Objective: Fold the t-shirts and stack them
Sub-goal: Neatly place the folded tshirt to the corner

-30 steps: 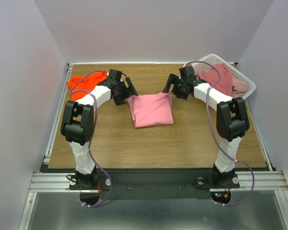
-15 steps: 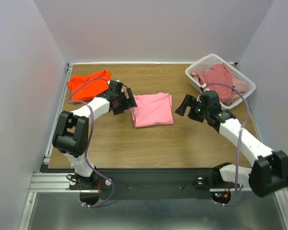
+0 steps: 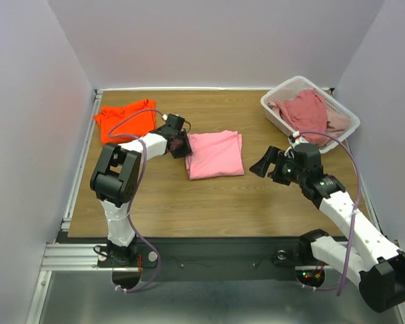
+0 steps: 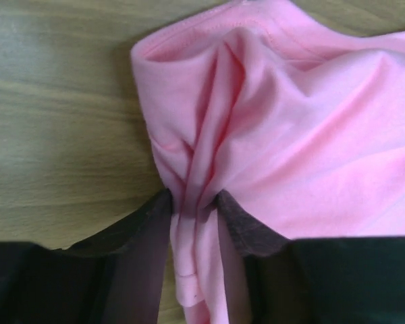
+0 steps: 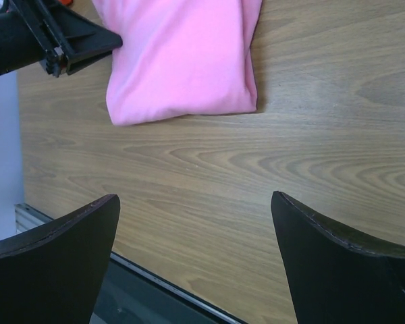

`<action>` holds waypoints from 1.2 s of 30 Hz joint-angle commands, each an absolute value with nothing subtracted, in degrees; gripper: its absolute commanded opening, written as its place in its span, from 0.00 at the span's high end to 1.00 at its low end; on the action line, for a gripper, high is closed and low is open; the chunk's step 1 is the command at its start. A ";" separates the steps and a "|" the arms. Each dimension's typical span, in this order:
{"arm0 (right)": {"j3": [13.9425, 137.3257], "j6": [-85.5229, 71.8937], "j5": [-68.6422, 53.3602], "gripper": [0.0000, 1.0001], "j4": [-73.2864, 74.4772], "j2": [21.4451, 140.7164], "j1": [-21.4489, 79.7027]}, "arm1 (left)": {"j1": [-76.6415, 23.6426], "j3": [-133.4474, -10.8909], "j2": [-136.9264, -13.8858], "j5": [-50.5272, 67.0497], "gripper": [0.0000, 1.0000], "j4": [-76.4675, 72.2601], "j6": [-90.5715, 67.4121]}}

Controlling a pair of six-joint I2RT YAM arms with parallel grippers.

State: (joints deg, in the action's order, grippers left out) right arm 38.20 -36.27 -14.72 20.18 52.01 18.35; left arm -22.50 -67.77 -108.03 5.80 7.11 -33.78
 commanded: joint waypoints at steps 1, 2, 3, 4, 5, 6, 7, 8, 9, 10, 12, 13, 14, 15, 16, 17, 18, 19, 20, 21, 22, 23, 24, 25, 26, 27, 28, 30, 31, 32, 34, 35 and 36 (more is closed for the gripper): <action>39.55 -36.13 -15.47 0.00 20.30 51.15 18.28 | -25.66 -71.70 -110.38 0.44 0.62 10.72 -31.38; 39.46 -36.04 -15.38 0.00 20.39 51.15 18.28 | -25.84 -72.76 -111.00 0.44 0.62 11.16 -31.20; 39.38 -35.86 -15.21 0.00 20.48 51.24 18.28 | -25.84 -73.82 -111.70 -1.21 0.63 11.60 -30.77; 39.20 -35.69 -14.86 0.00 20.57 51.41 18.28 | -25.93 -76.26 -112.49 -1.58 0.75 12.21 -29.98; 39.03 -35.34 -14.33 0.00 20.74 51.42 18.37 | -25.93 -77.77 -114.33 -2.28 0.86 14.22 -29.54; 38.85 -35.16 -14.24 0.00 20.83 51.42 18.28 | -25.93 -79.52 -115.22 -5.16 1.00 15.72 -29.18; 38.67 -34.98 -13.89 0.00 20.92 51.59 18.37 | -25.93 -82.59 -116.09 -6.93 1.00 17.21 -28.83; 38.32 -34.28 -13.54 0.00 21.00 51.59 18.37 | -25.93 -84.10 -117.23 -8.51 1.00 19.14 -27.00; 38.15 -33.67 -13.19 0.00 21.01 51.68 18.28 | -25.93 -85.24 -117.51 -12.18 1.00 19.68 -25.76; 37.97 -33.23 -12.40 0.00 21.18 51.77 18.28 | -25.93 -87.34 -117.68 -13.70 1.00 20.12 -24.27; 37.36 -32.78 -9.24 0.00 21.27 52.21 18.28 | -25.93 -88.33 -117.16 -16.16 1.00 19.26 -17.77; 37.18 -32.35 -8.71 0.00 21.27 52.56 18.37 | -25.93 -89.37 -116.64 -18.52 1.00 18.99 -15.58; 37.18 -31.65 -7.92 0.00 21.27 52.99 18.28 | -25.84 -90.17 -115.93 -19.85 1.00 19.33 -13.99; 37.09 -31.47 -7.74 0.00 21.27 53.35 18.19 | -25.84 -91.13 -115.58 -23.43 1.00 19.77 -11.28; 37.18 -31.12 -7.82 0.00 21.36 53.70 18.28 | -25.84 -93.49 -115.23 -25.73 1.00 20.65 -10.29; 37.09 -30.94 -8.00 0.00 21.27 54.57 18.28 | -25.67 -94.73 -115.22 -27.75 1.00 21.18 -9.24; 37.18 -30.68 -8.17 0.00 21.27 54.93 18.28 | -25.14 -96.05 -115.31 -30.30 1.00 21.62 -7.92; 37.09 -30.50 -8.17 0.00 21.27 55.28 18.28 | -24.79 -99.02 -115.57 -31.19 1.00 22.14 -6.00; 37.00 -30.15 -7.74 0.00 21.27 55.63 18.28 | -24.44 -100.79 -116.45 -31.98 1.00 23.98 -5.37; 36.91 -30.06 -7.47 0.00 21.27 56.07 18.28 | -23.30 -102.46 -117.06 -33.21 1.00 24.95 -4.67; 36.65 -29.88 -7.30 0.00 21.27 56.16 18.28 | -22.77 -105.44 -117.51 -34.09 1.00 25.83 -3.61; 36.56 -29.80 -7.12 0.00 21.27 56.25 18.28 | -22.15 -106.77 -118.55 -34.80 1.00 27.14 -2.91; 36.48 -29.71 -6.86 0.00 21.27 56.34 18.28 | -21.63 -107.92 -119.00 -36.81 1.00 27.42 -2.20; 36.30 -29.71 -6.42 0.00 21.27 56.16 18.28 | -20.66 -110.28 -119.79 -37.70 1.00 28.64 -1.24; 36.21 -29.71 -6.24 0.00 21.27 56.16 18.37 | -20.13 -111.35 -119.97 -38.23 1.00 29.17 -0.71; 36.21 -29.71 -6.07 0.00 21.27 56.16 18.28 | -19.60 -112.31 -120.14 -38.75 1.00 29.44 -0.36; 36.21 -29.62 -5.89 0.00 21.27 55.99 18.28 | -18.99 -113.19 -120.15 -39.02 1.00 29.62 -0.35; 36.30 -29.62 -5.63 0.00 21.27 55.90 18.28 | -17.06 -113.90 -119.45 -36.67 1.00 27.96 2.98; 36.30 -29.79 -5.63 0.00 21.36 55.90 18.28 | -16.44 -114.08 -119.27 -36.56 1.00 27.51 3.77; 36.30 -29.71 -5.63 0.00 21.27 55.81 18.28 | -16.00 -115.04 -119.53 -36.91 1.00 27.25 4.30; 36.30 -29.88 -5.36 0.00 21.27 56.07 18.28 | -14.59 -117.15 -120.23 -36.48 1.00 28.38 4.74; 36.30 -29.88 -5.27 0.00 21.27 56.16 18.28 | -14.24 -119.86 -121.19 -36.56 1.00 29.87 4.75; 36.30 -29.97 -5.01 0.00 21.27 56.60 18.28 | -13.63 -121.19 -121.72 -36.65 1.00 30.49 4.83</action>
